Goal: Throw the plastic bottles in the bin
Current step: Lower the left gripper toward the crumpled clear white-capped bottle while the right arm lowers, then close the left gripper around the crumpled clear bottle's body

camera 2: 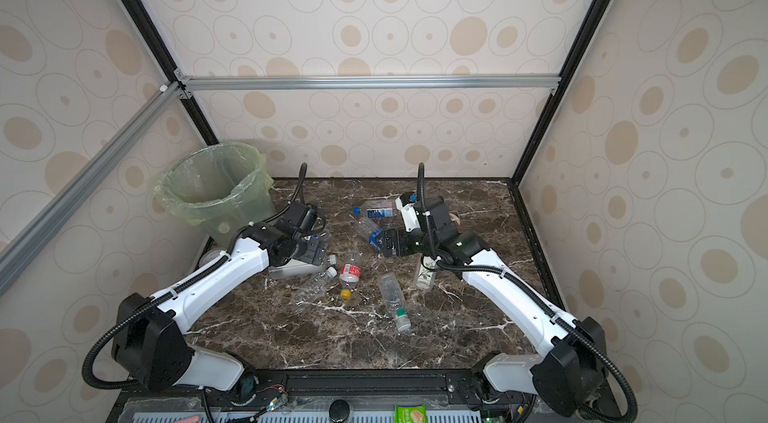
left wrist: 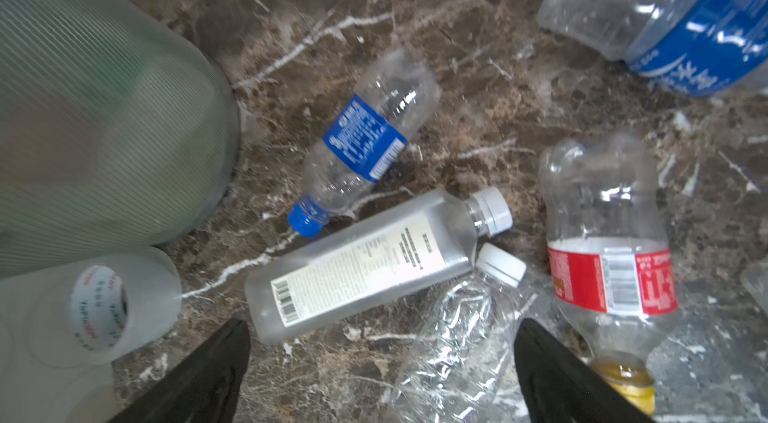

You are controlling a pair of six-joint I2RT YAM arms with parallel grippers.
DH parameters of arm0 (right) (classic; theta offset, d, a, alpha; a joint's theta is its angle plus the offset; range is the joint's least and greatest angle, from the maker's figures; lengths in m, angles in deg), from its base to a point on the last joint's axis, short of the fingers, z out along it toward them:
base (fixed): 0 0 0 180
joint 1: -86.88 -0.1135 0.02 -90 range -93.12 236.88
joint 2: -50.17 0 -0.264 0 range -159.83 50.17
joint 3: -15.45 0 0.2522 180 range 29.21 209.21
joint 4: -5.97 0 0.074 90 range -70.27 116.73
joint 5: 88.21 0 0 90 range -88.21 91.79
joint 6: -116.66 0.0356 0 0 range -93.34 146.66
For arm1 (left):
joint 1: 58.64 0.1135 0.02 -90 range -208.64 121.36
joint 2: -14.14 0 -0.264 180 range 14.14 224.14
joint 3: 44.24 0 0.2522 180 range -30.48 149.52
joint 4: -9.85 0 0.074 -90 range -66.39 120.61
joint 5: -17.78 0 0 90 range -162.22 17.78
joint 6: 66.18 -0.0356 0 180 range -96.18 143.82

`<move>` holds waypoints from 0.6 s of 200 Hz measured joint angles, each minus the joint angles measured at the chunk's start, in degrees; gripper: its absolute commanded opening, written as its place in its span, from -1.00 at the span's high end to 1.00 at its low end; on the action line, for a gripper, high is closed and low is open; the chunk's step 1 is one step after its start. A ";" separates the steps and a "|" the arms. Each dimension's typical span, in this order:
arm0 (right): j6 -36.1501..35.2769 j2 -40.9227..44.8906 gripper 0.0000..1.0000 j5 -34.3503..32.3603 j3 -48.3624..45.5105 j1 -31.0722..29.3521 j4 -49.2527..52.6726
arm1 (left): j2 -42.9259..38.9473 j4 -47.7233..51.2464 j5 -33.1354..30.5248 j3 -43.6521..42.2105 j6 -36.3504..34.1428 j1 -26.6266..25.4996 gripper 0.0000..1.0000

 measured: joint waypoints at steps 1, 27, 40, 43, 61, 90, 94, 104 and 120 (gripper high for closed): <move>0.00 0.02 -0.99 0.00 -0.04 0.00 0.02 | -0.04 0.00 0.13 -0.13 0.07 0.02 -0.98; 0.42 1.16 -0.99 -0.04 -1.18 0.00 0.44 | -1.88 0.24 5.20 -4.81 2.36 -0.04 -0.99; 0.72 1.57 -0.99 -0.04 -1.60 0.00 0.44 | -3.13 0.26 7.39 -6.91 3.28 -0.04 -0.98; 0.81 1.62 -0.99 -0.04 -1.66 0.00 0.42 | -3.39 0.28 7.85 -7.30 3.48 -0.04 -0.98; 1.60 1.81 -0.99 -0.07 -2.47 0.00 0.13 | -4.11 -0.13 10.14 -9.27 4.59 -0.04 -0.98; 3.26 1.84 -0.99 -0.20 -3.15 0.00 -0.07 | -4.72 -2.43 14.29 -14.01 6.34 -0.04 -0.98; 3.45 1.84 -0.99 -0.20 -3.15 0.00 -0.13 | -4.76 -2.56 14.78 -14.56 6.62 -0.04 -0.98; 4.00 1.90 -0.99 -0.20 -3.28 0.00 -0.50 | -4.76 -2.75 15.78 -15.54 7.17 -0.04 -0.98; 4.57 2.12 -0.99 -0.20 -3.56 0.00 -0.87 | -4.76 -3.10 16.63 -16.31 8.11 -0.04 -0.98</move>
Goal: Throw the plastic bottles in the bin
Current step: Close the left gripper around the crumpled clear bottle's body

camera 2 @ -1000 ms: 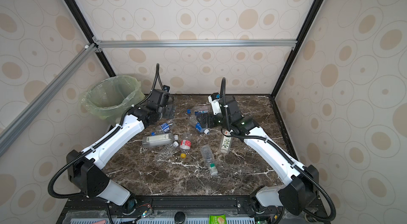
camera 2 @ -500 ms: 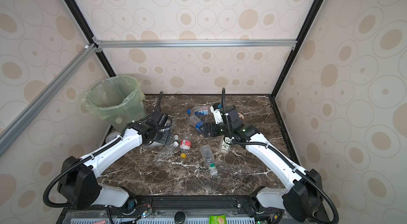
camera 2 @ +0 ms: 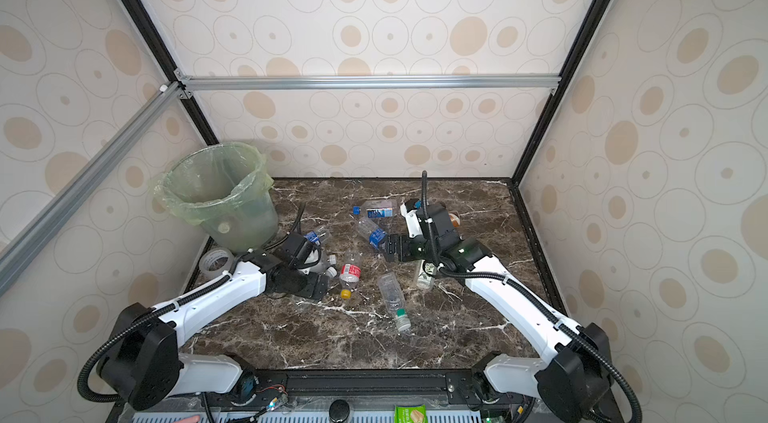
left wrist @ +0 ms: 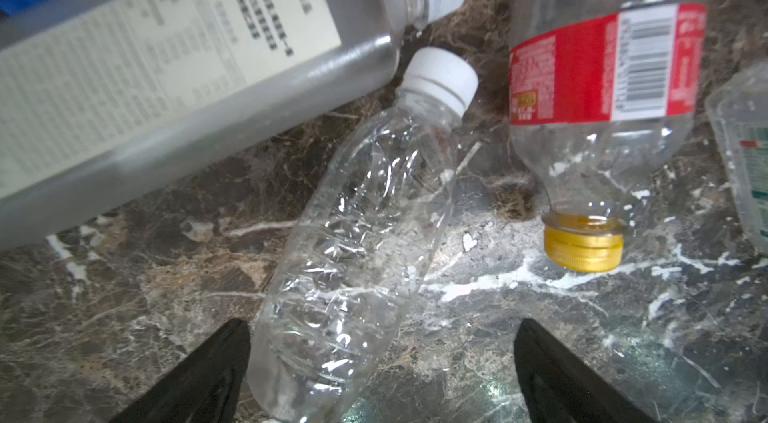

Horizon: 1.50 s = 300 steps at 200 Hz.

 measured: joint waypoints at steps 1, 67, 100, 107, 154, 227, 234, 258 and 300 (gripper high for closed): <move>0.04 0.02 -0.99 -0.02 -0.04 0.00 -0.02 | 0.00 -0.02 0.02 -0.02 0.04 0.00 -0.98; 1.01 1.09 -0.99 0.85 -1.42 0.00 -0.42 | 0.94 -5.92 1.44 -5.31 2.95 0.94 -0.98; 0.74 1.99 -0.99 1.84 -2.03 -0.44 -0.46 | 1.53 -6.95 1.42 -5.99 3.52 1.75 -0.95; 0.74 2.03 -0.99 1.95 -2.12 -0.57 -0.48 | 1.53 -7.37 1.44 -6.01 3.56 1.88 -0.91; 0.79 2.10 -0.99 1.95 -3.65 -0.87 -1.09 | 1.64 -8.68 2.16 -6.29 3.80 2.10 -0.62; 0.81 2.10 -0.99 1.90 -3.91 -0.87 -1.31 | 4.79 -10.08 4.48 -6.84 3.78 2.12 -0.61; 0.81 2.10 -0.99 1.88 -3.91 -0.87 -1.31 | 5.05 -10.08 4.61 -6.84 3.78 2.12 -0.56; 0.81 2.10 -1.00 1.66 -3.91 -0.87 -1.29 | 5.27 -10.47 4.98 -6.91 3.76 2.12 -0.38; 0.83 2.05 -0.99 1.40 -3.17 -0.87 -0.26 | 5.29 -11.17 5.77 -6.93 3.76 2.12 -0.26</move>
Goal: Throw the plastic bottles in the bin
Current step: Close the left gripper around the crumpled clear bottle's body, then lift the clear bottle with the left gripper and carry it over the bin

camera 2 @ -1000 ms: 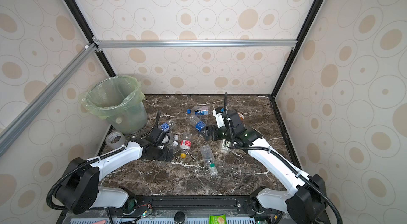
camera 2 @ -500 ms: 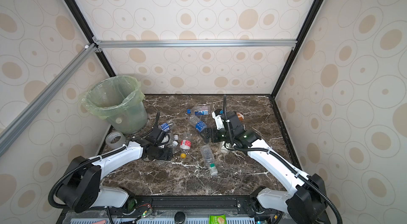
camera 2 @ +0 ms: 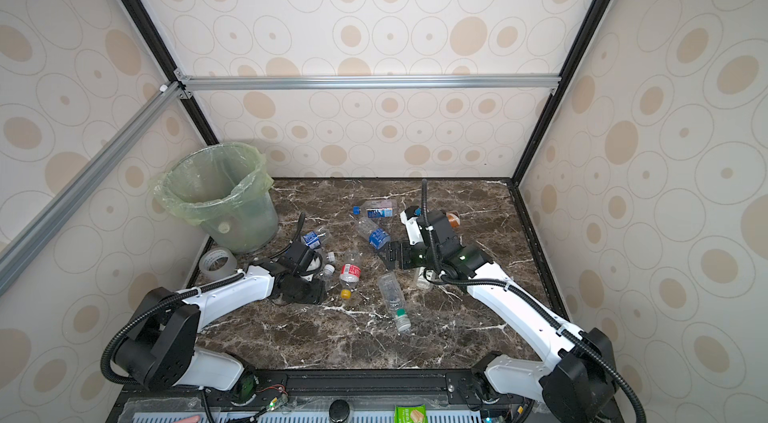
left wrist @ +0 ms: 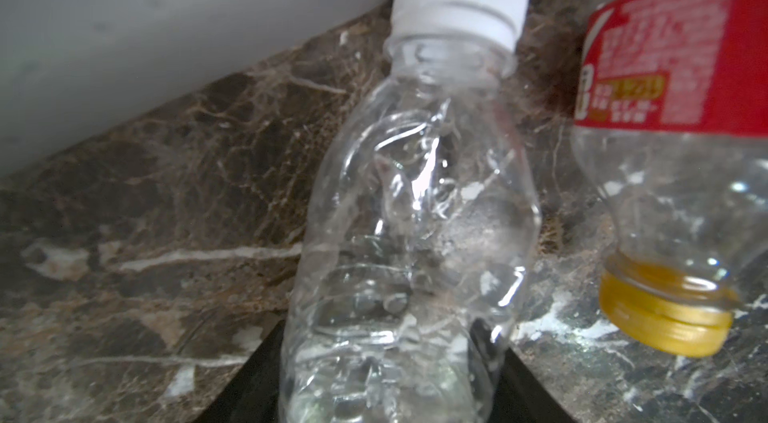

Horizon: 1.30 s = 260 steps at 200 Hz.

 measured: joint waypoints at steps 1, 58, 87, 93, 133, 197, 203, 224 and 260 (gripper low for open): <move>0.00 0.00 -0.99 0.00 0.04 0.00 0.04 | 0.00 0.00 0.02 0.00 0.00 0.00 -0.25; -0.13 -2.75 -0.99 0.02 7.87 -0.11 2.29 | -4.17 -0.44 4.39 0.31 0.87 0.09 -0.21; -1.01 -5.75 -1.00 0.15 12.44 -0.57 2.89 | -6.38 -0.24 5.01 4.22 1.05 0.11 -0.20; -1.20 -6.43 -0.99 0.17 13.31 -0.74 2.97 | -6.47 -0.13 5.05 5.40 1.05 0.09 -0.20; -3.63 -11.28 -0.99 0.63 20.22 -2.19 3.37 | -5.99 0.85 4.26 16.41 0.96 0.15 -0.18; -7.85 -16.17 -1.00 1.64 29.55 -4.55 1.44 | -2.08 0.87 0.00 35.95 0.33 3.82 -0.19; -7.96 -16.85 -0.99 1.66 30.80 -4.55 1.31 | -1.66 0.87 -0.39 37.64 0.09 4.44 -0.19; -8.22 -19.39 -0.99 1.86 35.34 -4.55 0.46 | -0.26 0.72 -2.32 44.19 -1.44 6.36 -0.20; -8.22 -24.44 -0.99 3.02 44.54 -5.01 -1.09 | 0.46 -0.07 -6.34 53.68 -4.39 9.31 -0.23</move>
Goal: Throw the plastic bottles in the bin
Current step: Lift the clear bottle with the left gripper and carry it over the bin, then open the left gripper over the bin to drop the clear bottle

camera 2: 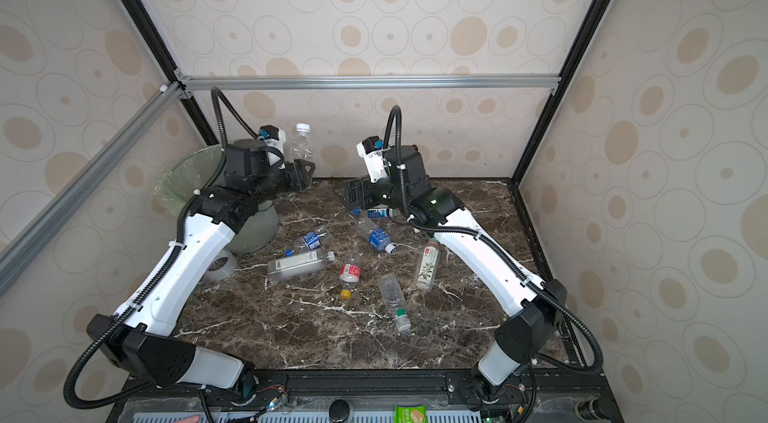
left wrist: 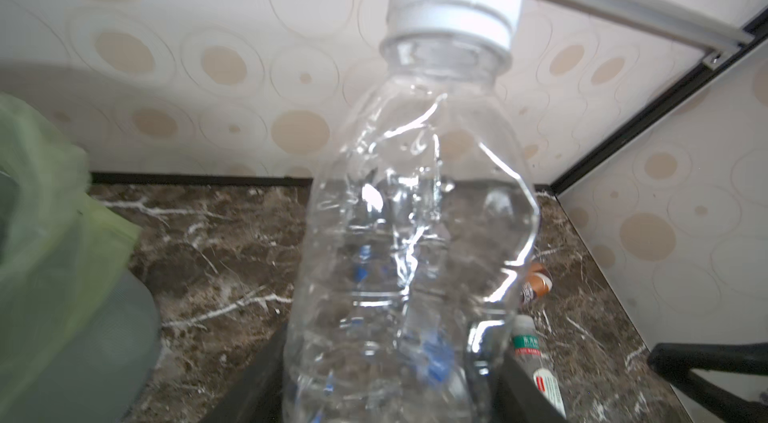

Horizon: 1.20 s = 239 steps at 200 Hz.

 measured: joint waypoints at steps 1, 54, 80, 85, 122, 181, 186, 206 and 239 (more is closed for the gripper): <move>0.00 -0.24 -0.99 0.07 0.44 -0.04 -0.04 | 0.00 -0.09 -0.22 0.37 -0.11 0.15 -0.23; -1.84 -10.12 -0.99 0.46 20.09 -3.41 1.07 | 0.59 -1.25 -4.59 9.46 -1.81 5.29 -0.24; -3.50 -13.66 -0.99 0.48 29.29 -4.87 2.36 | 2.58 -1.44 -7.52 15.47 -3.56 7.26 -0.25; -3.67 -13.90 -0.99 0.48 30.40 -5.09 2.40 | 2.86 -1.57 -8.44 16.52 -4.15 7.50 -0.25; -3.98 -13.94 -0.99 0.50 33.09 -5.49 1.77 | 1.81 -5.68 -16.70 19.63 -9.94 8.24 -0.26; -3.89 -15.15 -1.00 0.59 33.09 -5.49 1.88 | -3.78 -15.41 -26.03 19.63 -17.14 9.75 -0.27; -3.89 -15.34 -0.99 0.61 33.09 -5.51 1.92 | -3.85 -15.87 -26.32 19.63 -17.44 9.99 -0.27; -3.87 -15.98 -0.99 0.72 33.09 -5.53 2.19 | -3.50 -16.74 -26.47 19.45 -17.88 11.32 -0.28; -3.82 -16.26 -1.00 0.72 32.89 -5.55 2.80 | -2.29 -17.33 -22.03 12.61 -14.12 18.71 -0.37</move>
